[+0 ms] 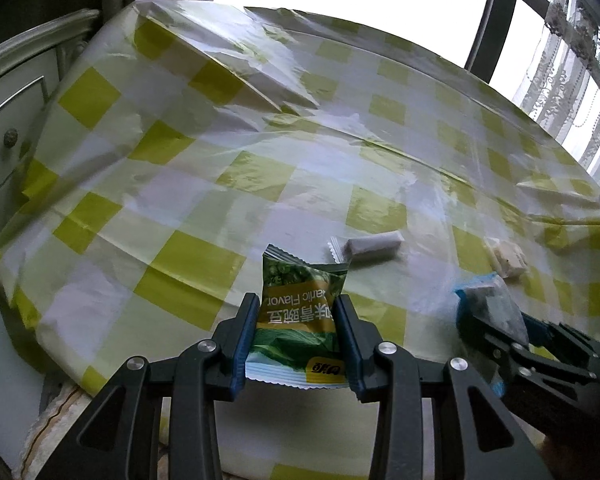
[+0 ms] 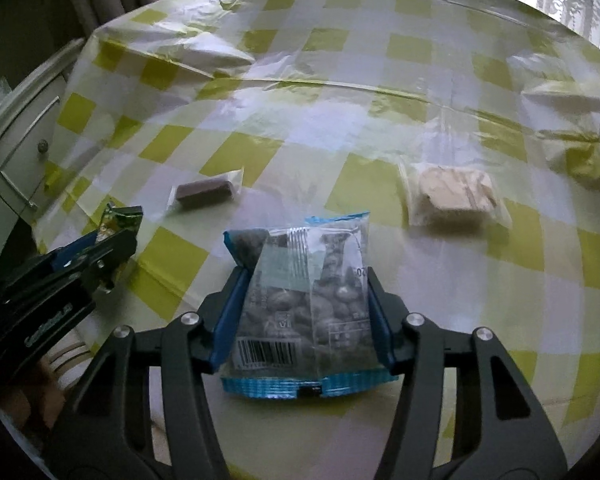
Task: Organize snacks
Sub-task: 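Carry the green packet and nut bag with both tools toward the white box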
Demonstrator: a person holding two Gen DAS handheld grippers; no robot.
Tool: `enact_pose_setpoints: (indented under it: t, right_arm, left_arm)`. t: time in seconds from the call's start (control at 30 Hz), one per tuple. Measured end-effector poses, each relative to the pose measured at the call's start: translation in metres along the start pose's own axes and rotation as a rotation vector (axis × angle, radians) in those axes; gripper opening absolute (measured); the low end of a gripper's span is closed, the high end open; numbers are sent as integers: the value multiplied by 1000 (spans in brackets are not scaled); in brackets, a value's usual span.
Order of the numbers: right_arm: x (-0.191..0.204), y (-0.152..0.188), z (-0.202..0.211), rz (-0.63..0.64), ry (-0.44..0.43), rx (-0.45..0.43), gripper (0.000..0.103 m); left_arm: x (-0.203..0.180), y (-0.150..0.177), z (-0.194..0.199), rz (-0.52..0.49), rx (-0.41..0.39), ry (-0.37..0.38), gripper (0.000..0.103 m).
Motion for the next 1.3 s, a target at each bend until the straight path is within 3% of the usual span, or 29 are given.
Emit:
enact_pose_setpoints:
  t: [0.17, 0.27, 0.47, 0.7, 0.8, 0.9, 1.3]
  right_arm:
    - [0, 7, 15, -54, -53, -29, 59]
    - [8, 11, 19, -1, -38, -14, 59]
    - [8, 27, 27, -50, -66, -4, 59]
    - [8, 43, 37, -167, -205, -11, 59]
    - [7, 52, 39, -103, -72, 34, 60]
    - [5, 57, 48, -113, -78, 13, 50]
    - [2, 94, 98, -105, 16, -12, 46]
  left_arm:
    - [-5, 1, 1, -10, 2, 30, 39]
    - [-5, 1, 1, -11, 2, 31, 39]
    - [-7, 2, 1, -15, 2, 35, 39]
    - [-14, 4, 6, -39, -4, 74, 39]
    - [-17, 5, 8, -51, -10, 81, 39]
    - [-20, 7, 12, -65, -14, 96, 39]
    - [-38, 26, 44, -123, -26, 181, 39]
Point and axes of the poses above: each gripper's, at about its wrist camera, not at the fingertips, and z roughly against the way its jaws point, x to its left, y to its underside, the point moved 10 cm from there along -z, roughly the way its jaws point, and after that the axes turned 12 degrees about z, right-handed, at the moved point
